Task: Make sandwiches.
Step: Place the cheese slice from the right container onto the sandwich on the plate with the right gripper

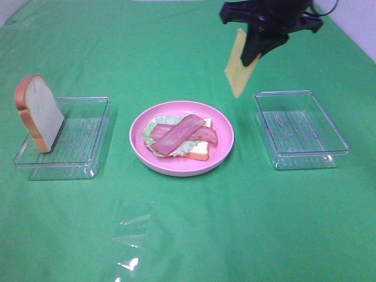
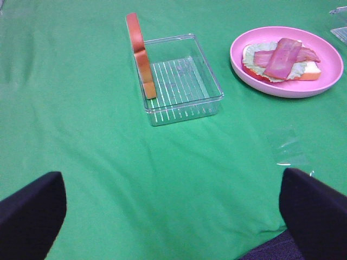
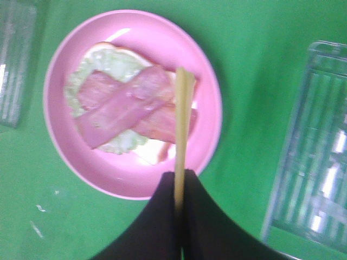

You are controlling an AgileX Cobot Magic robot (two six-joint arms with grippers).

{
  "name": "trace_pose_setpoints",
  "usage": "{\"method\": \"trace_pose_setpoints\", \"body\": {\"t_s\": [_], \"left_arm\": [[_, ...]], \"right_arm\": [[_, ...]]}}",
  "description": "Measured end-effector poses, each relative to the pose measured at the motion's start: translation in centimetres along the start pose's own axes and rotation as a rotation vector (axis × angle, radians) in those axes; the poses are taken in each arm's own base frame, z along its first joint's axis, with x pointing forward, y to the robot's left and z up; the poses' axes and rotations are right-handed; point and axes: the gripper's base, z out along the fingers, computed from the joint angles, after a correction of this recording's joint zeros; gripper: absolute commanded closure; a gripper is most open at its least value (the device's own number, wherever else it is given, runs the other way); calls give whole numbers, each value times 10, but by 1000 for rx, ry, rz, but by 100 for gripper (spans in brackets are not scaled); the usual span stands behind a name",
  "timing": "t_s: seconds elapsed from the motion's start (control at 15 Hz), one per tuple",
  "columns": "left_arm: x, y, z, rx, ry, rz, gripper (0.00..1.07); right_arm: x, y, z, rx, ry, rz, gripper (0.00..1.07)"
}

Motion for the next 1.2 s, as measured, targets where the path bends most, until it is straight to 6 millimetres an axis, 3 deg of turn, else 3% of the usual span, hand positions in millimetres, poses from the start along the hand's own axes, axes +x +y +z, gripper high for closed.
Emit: {"method": "trace_pose_setpoints", "body": {"t_s": [0.2, 0.33, 0.47, 0.93, 1.2], "left_arm": [[0, 0, 0, 0, 0, 0, 5], [0, 0, 0, 0, 0, 0, 5], [0, 0, 0, 0, 0, 0, 5], [0, 0, 0, -1, 0, 0, 5], [0, 0, 0, -1, 0, 0, 5]], "right_arm": [[2, 64, 31, -116, 14, -89, 107], [7, 88, 51, -133, 38, -136, 107], [8, 100, 65, -143, 40, -163, 107], [6, 95, 110, -122, 65, -159, 107], [7, 80, 136, 11, 95, -204, 107]]}}
